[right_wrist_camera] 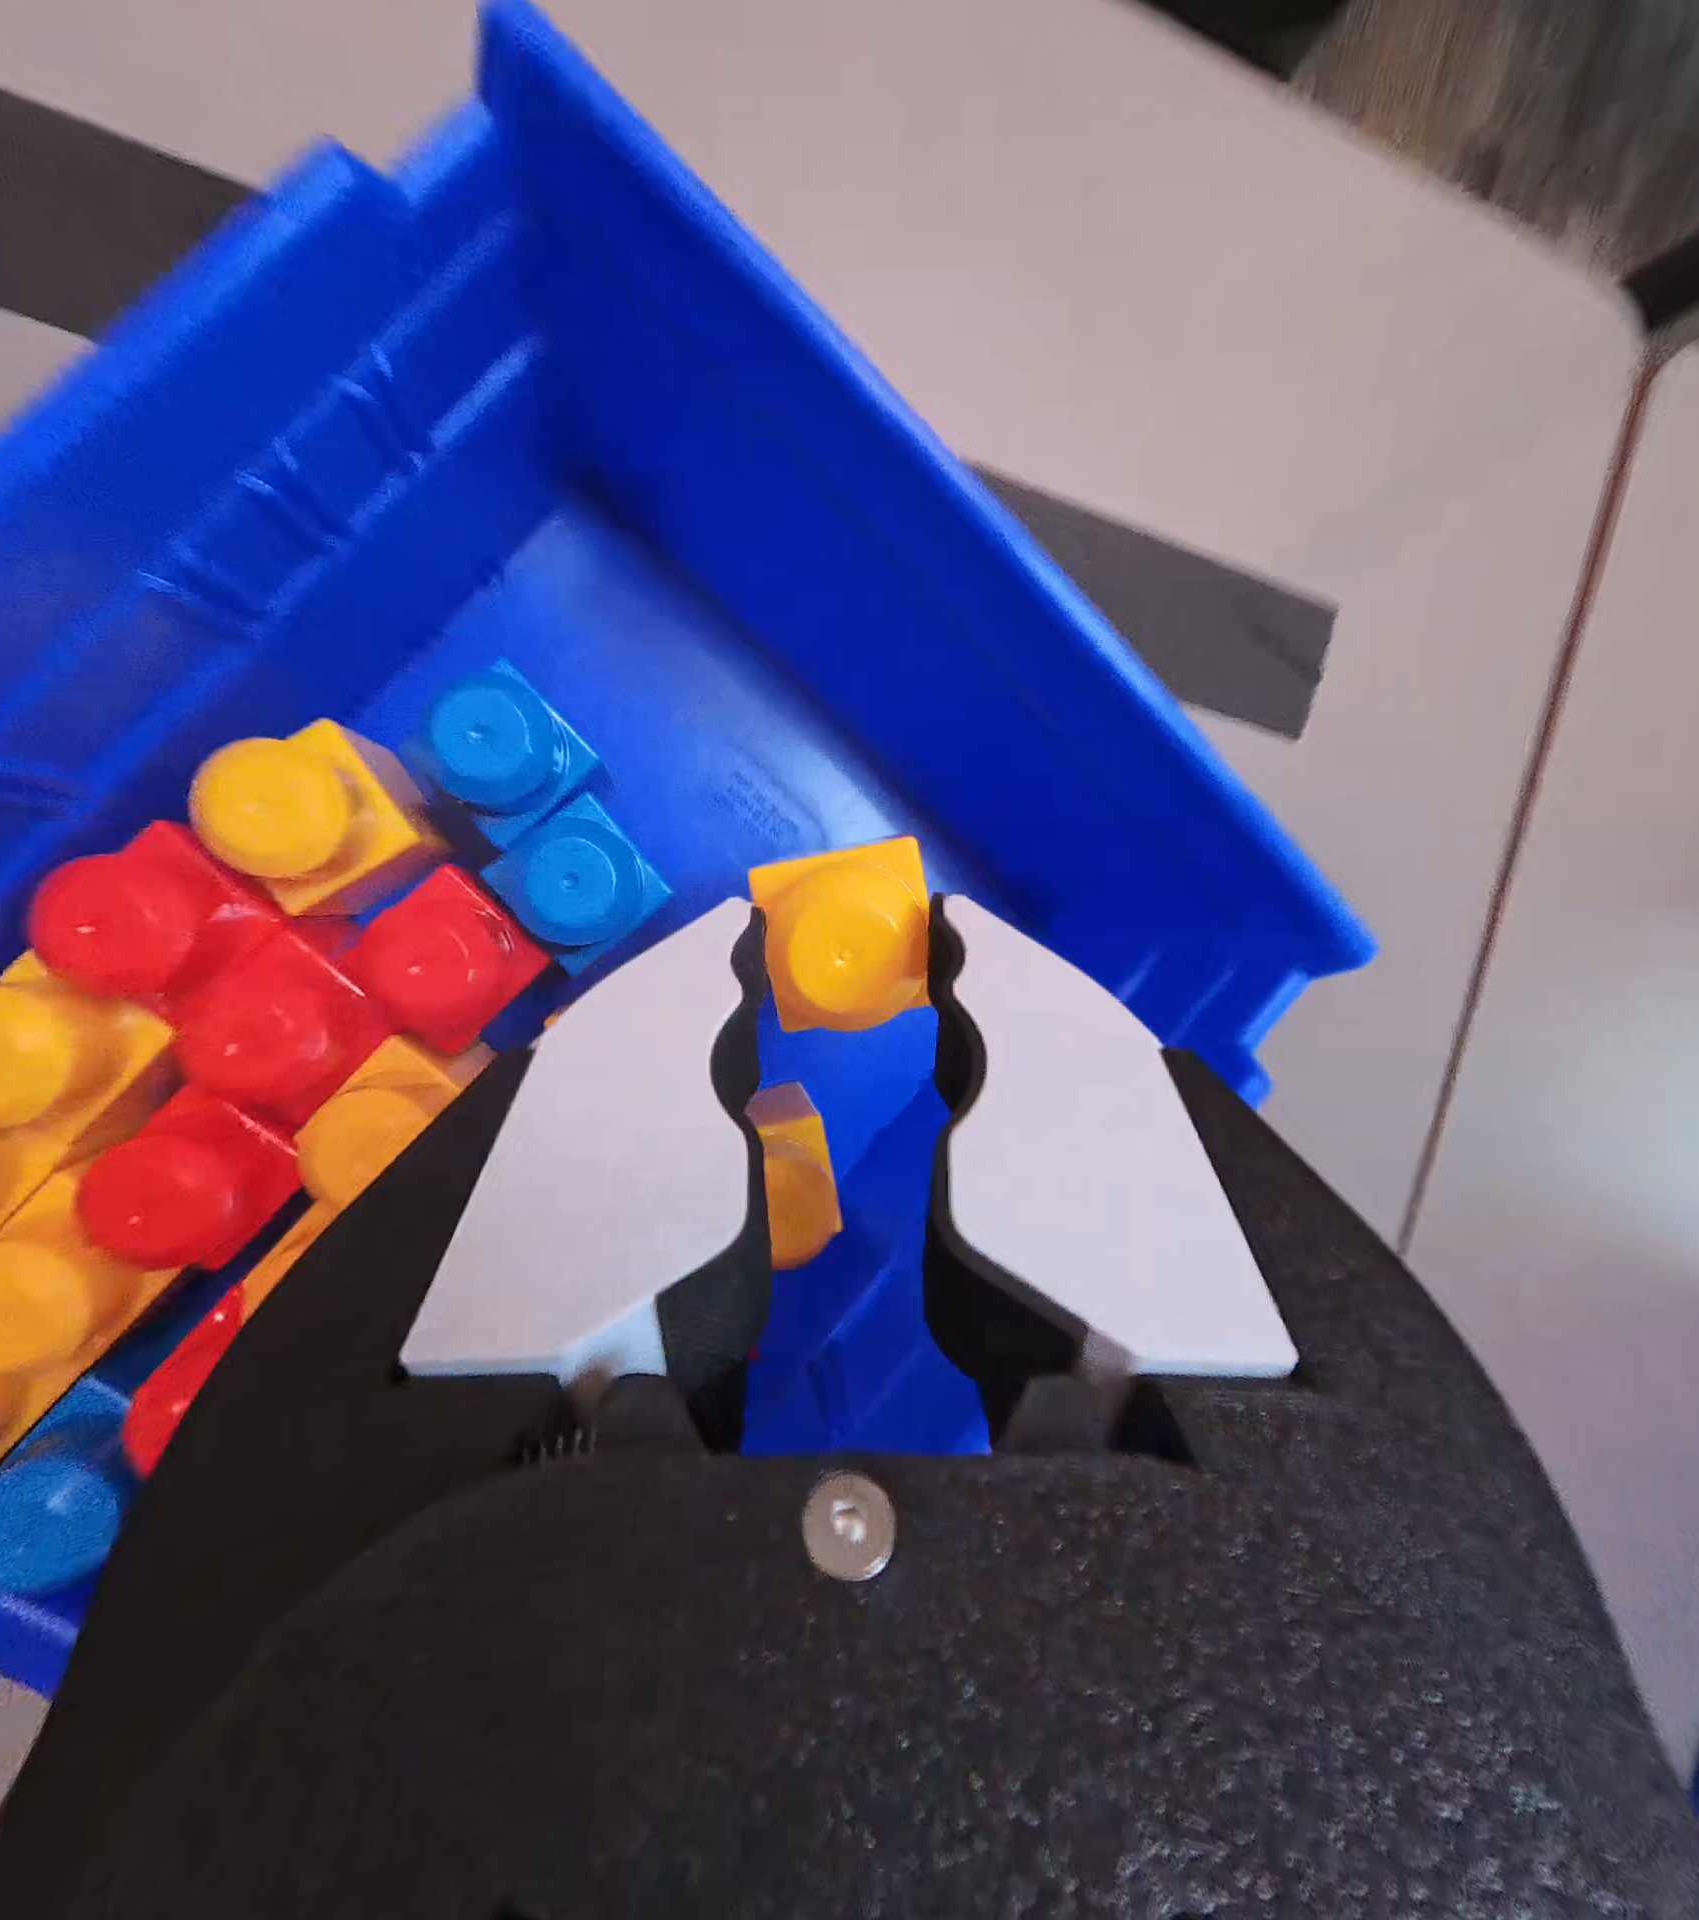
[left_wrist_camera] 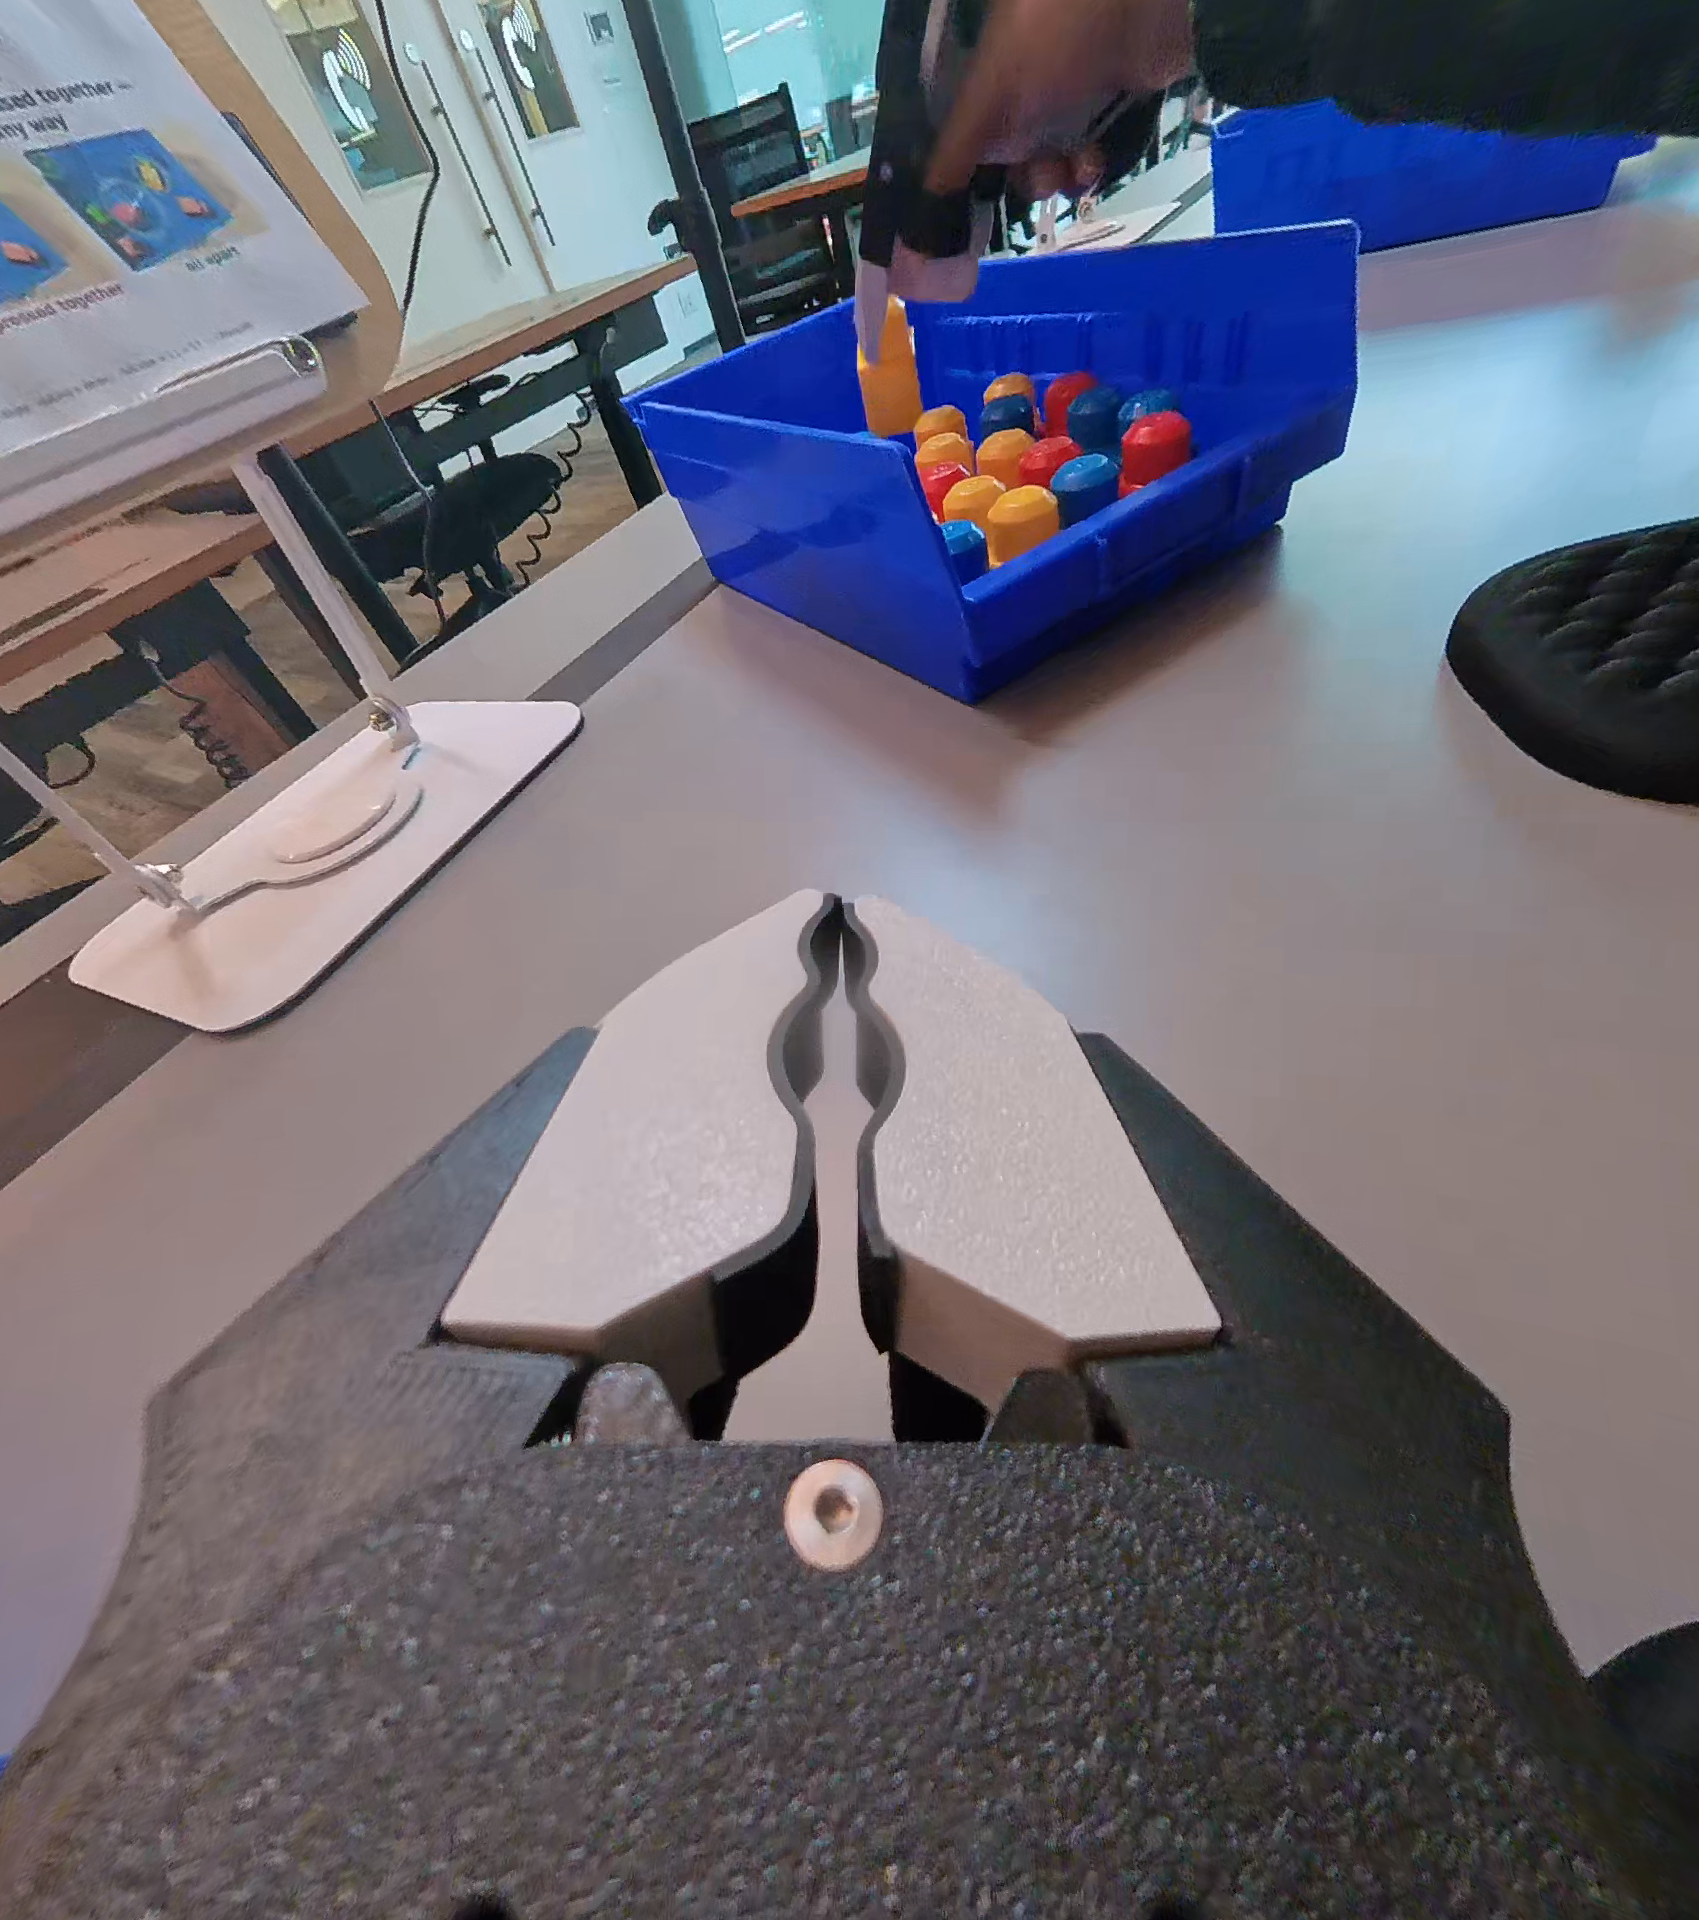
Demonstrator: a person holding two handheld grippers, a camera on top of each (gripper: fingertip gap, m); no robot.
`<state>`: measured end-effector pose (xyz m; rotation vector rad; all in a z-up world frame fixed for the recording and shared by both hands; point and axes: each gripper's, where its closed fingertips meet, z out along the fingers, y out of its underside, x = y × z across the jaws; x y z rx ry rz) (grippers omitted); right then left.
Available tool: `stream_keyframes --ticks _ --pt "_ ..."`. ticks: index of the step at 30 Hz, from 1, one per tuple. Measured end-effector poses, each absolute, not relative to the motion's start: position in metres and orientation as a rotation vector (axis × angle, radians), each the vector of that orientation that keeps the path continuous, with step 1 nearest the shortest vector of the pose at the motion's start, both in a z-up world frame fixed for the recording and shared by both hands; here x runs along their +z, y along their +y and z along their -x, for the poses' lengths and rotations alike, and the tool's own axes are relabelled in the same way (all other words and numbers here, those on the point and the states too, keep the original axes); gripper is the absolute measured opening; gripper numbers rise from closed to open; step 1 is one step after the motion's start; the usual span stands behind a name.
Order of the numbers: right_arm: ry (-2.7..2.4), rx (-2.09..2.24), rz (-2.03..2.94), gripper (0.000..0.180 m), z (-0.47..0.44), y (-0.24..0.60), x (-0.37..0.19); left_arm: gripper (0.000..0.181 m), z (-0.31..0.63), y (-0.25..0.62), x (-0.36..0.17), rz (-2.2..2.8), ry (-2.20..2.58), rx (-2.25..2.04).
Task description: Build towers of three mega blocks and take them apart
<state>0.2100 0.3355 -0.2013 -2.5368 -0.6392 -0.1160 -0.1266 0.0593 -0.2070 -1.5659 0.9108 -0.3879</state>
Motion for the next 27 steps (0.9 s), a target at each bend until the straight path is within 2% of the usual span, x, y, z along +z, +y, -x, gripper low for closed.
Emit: stream_keyframes --ticks 9,12,16,21,24,27 --pt "-0.553 -0.007 2.739 0.034 -0.205 0.322 -0.252 0.000 0.124 0.058 -0.212 1.569 0.939 -0.380" --pt "-0.579 0.091 2.664 0.044 -0.197 0.322 -0.239 0.000 0.124 0.058 -0.212 1.568 0.942 -0.375" --pt "-0.661 0.210 2.338 0.057 -0.167 0.319 -0.181 0.000 0.124 0.058 -0.212 1.568 0.940 -0.374" --pt "-0.937 0.299 1.962 0.065 -0.107 0.244 -0.123 0.000 0.124 0.059 -0.214 1.574 0.940 -0.367" --pt "-1.103 0.260 1.848 0.065 -0.084 0.182 -0.126 0.000 0.124 0.059 -0.213 1.573 0.937 -0.362" --pt "-1.220 0.196 1.815 0.064 -0.073 0.131 -0.151 0.000 0.123 0.059 -0.214 1.575 0.934 -0.361"
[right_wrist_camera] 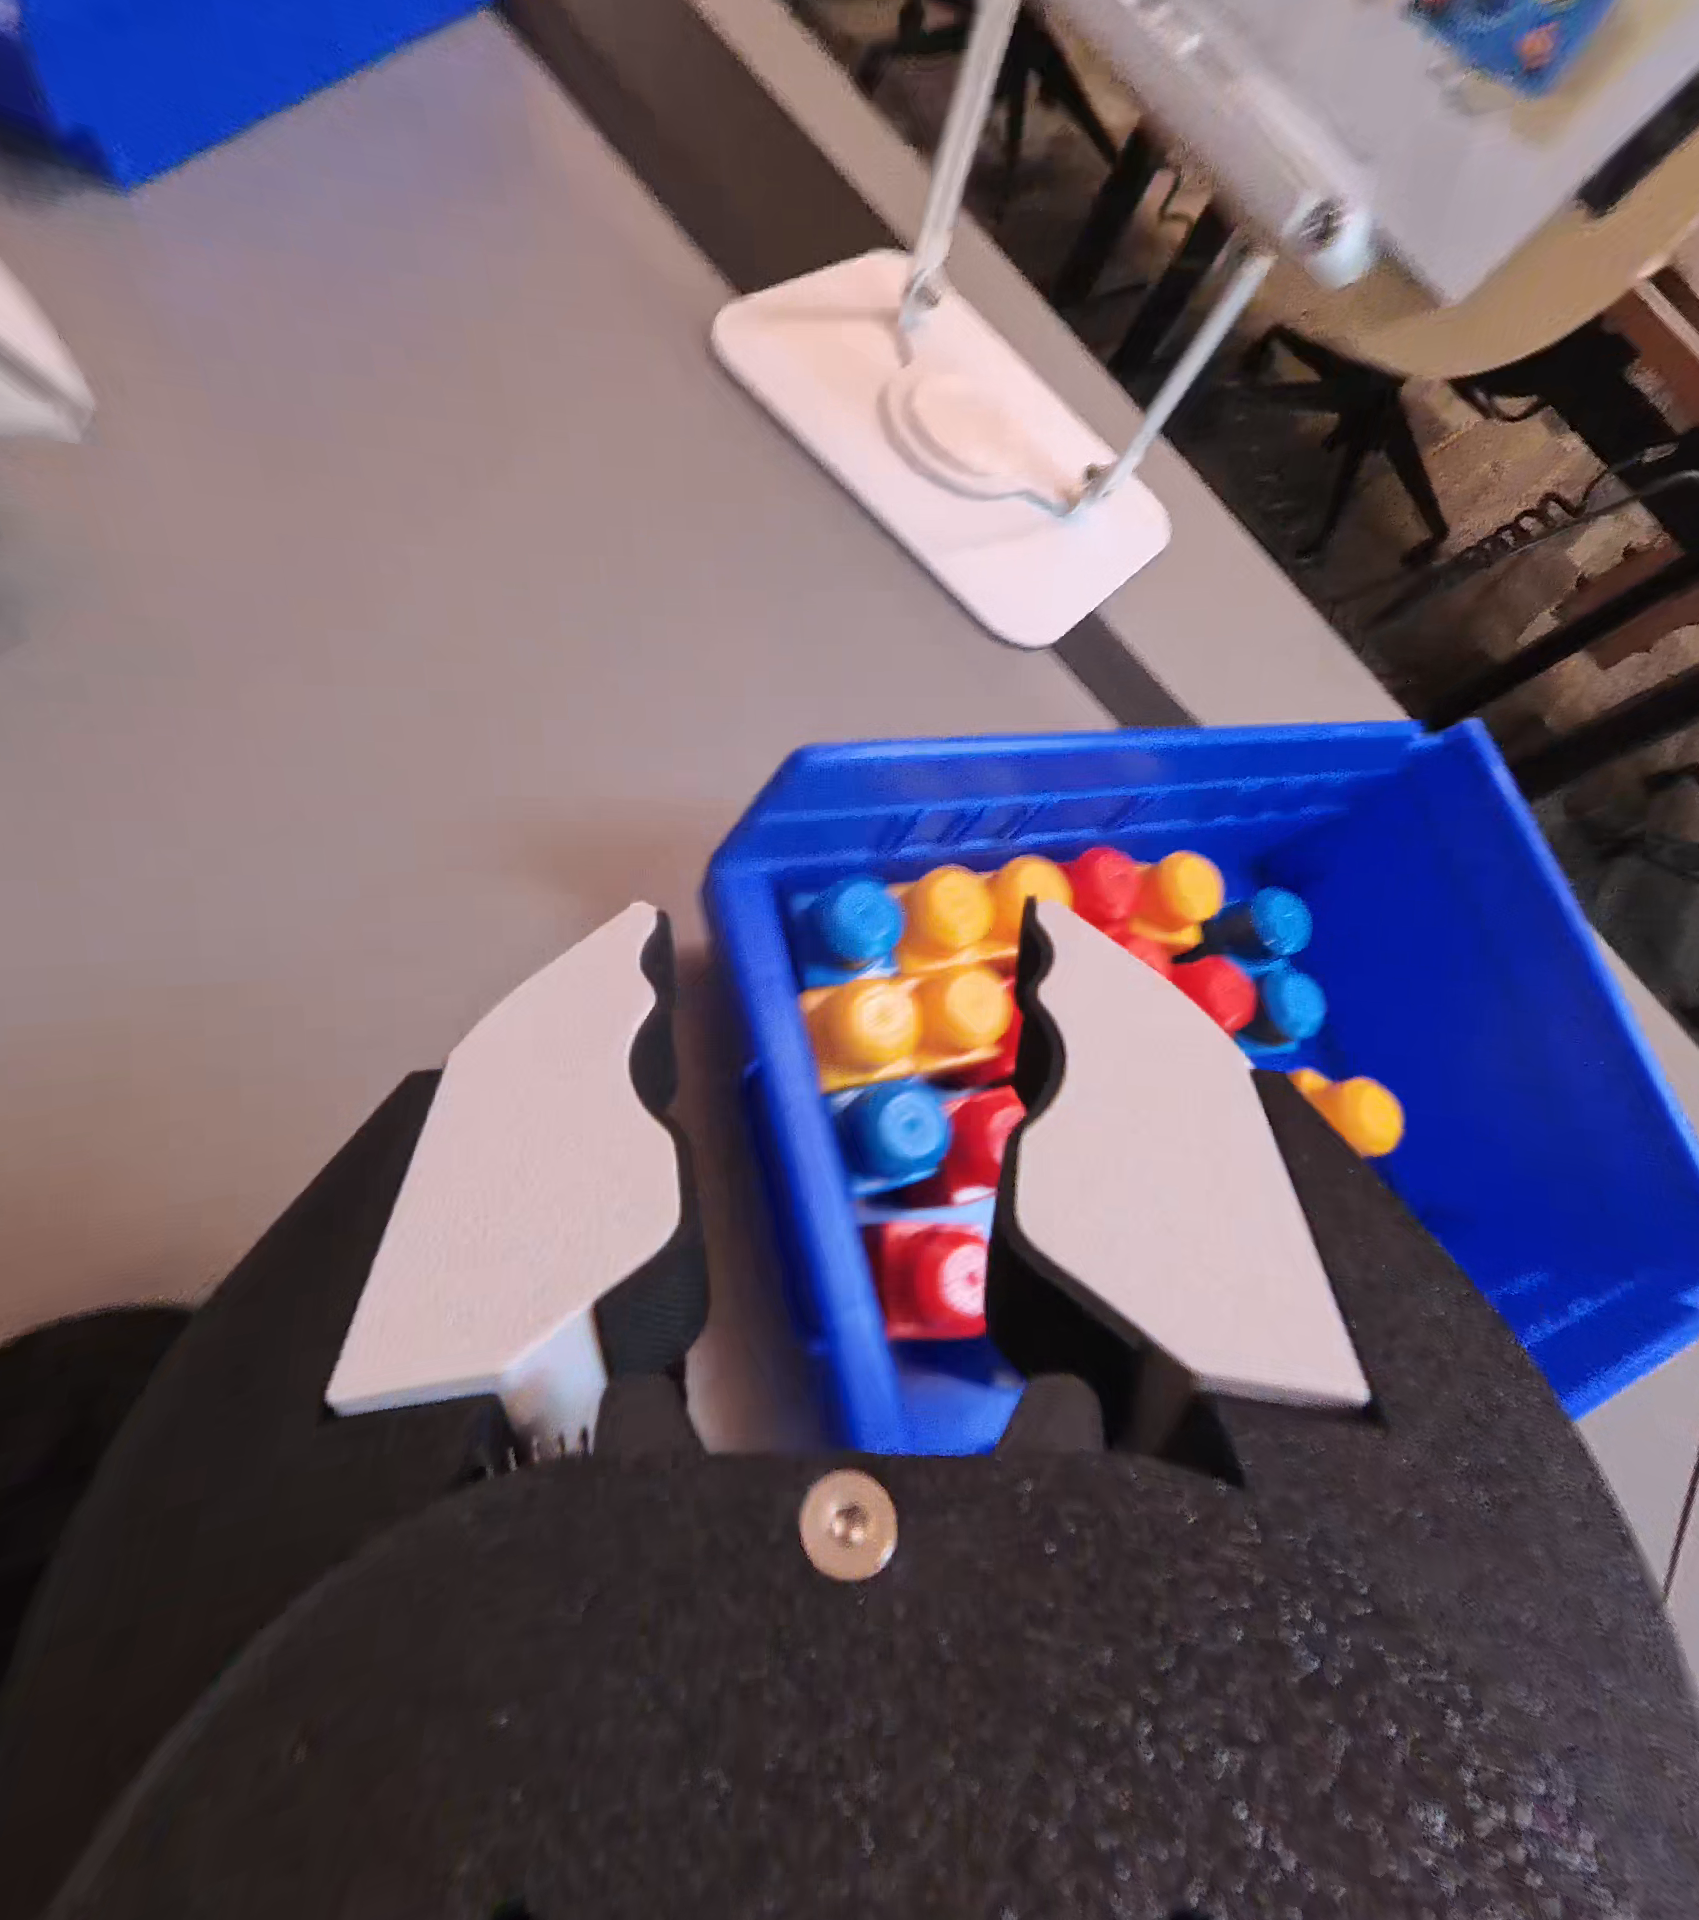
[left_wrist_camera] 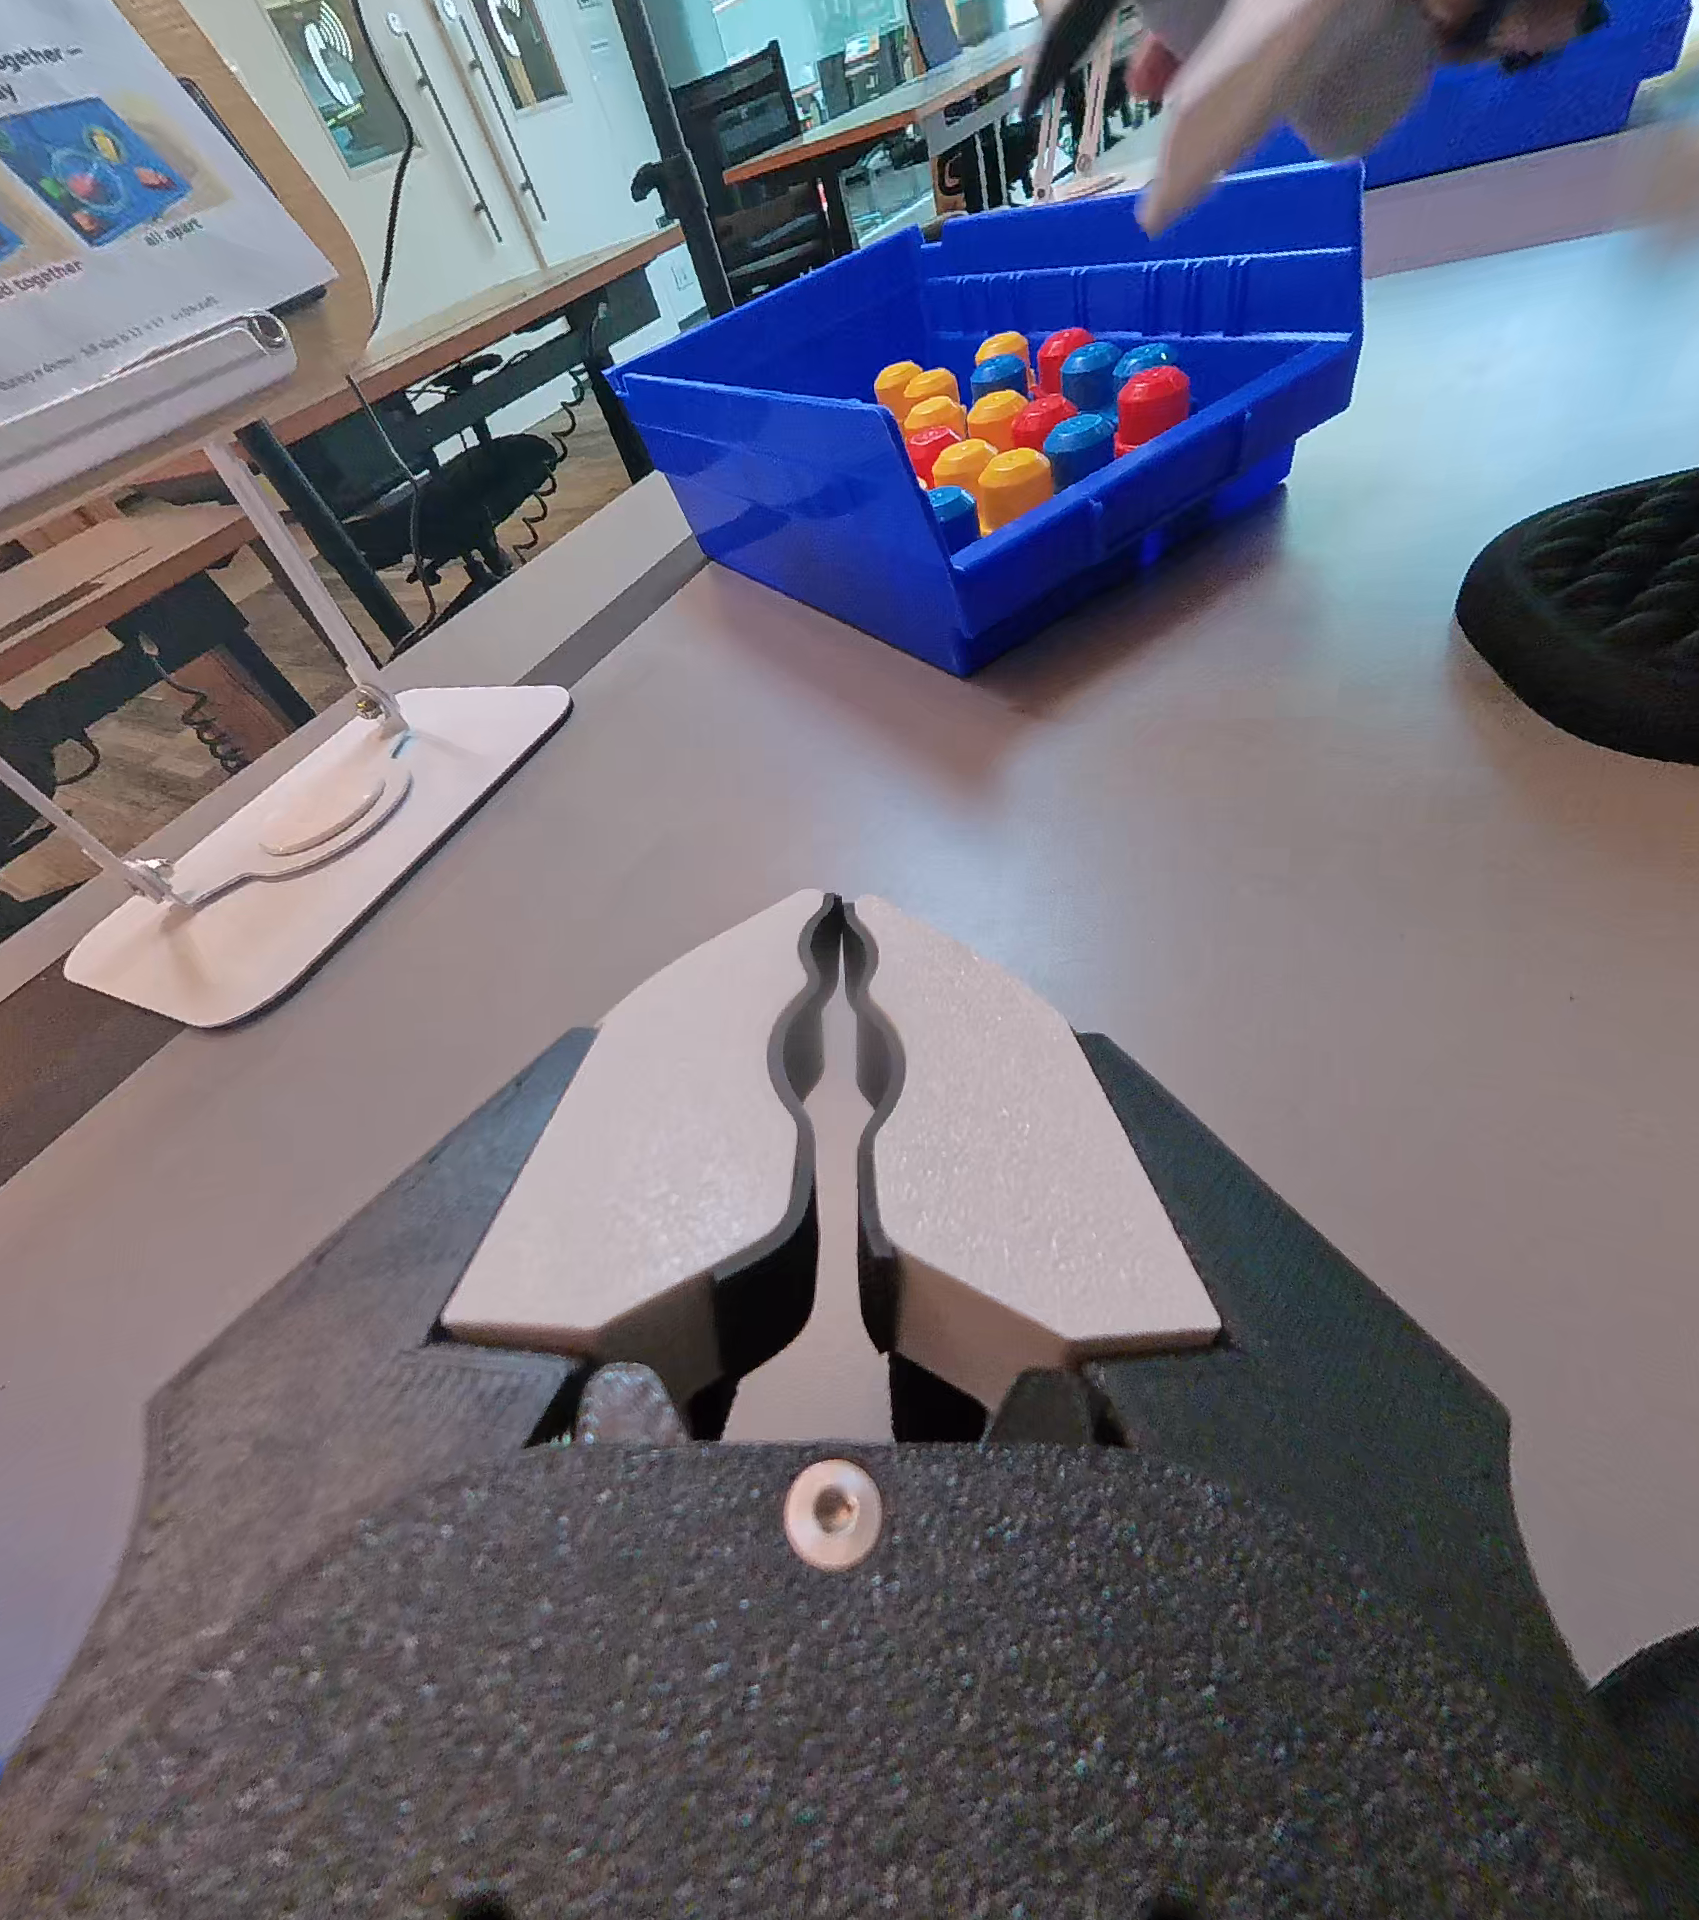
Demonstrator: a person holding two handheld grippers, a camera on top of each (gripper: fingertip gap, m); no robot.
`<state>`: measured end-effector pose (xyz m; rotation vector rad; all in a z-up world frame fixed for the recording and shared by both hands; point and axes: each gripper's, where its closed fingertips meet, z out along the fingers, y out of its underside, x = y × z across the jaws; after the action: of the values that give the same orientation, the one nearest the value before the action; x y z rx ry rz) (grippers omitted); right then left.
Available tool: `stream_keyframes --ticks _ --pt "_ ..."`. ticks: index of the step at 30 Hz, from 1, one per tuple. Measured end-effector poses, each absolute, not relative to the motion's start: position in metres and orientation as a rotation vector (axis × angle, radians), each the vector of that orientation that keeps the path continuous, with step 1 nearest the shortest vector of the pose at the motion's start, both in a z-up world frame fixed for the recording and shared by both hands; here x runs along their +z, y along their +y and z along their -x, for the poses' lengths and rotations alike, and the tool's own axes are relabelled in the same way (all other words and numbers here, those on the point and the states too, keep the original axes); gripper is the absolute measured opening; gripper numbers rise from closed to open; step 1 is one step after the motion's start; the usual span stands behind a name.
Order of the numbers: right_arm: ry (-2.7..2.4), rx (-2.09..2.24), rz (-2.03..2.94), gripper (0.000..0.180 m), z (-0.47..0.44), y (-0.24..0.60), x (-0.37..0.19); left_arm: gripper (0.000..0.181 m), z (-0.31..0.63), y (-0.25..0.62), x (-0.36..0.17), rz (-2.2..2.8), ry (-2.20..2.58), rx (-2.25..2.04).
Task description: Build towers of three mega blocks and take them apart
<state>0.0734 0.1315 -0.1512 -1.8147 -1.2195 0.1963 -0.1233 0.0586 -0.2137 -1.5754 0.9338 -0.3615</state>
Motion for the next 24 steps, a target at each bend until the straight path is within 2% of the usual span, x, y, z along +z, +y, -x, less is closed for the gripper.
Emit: stream_keyframes --ticks 4,10,14,20,24 --pt "-1.296 0.029 1.832 0.061 -0.078 0.101 -0.198 0.000 0.125 0.058 -0.214 1.580 0.922 -0.355" --pt "-1.264 -0.218 1.940 0.054 -0.107 0.114 -0.252 0.000 0.133 0.057 -0.207 1.573 0.881 -0.329" --pt "-1.264 -0.341 1.881 0.036 -0.114 0.129 -0.251 0.000 0.136 0.057 -0.206 1.576 0.870 -0.328" --pt "-1.315 -0.450 1.885 0.044 -0.130 0.147 -0.265 0.000 0.136 0.057 -0.209 1.577 0.885 -0.308" --pt "-1.335 -0.436 1.866 0.044 -0.130 0.155 -0.265 0.000 0.137 0.059 -0.213 1.596 0.880 -0.316"
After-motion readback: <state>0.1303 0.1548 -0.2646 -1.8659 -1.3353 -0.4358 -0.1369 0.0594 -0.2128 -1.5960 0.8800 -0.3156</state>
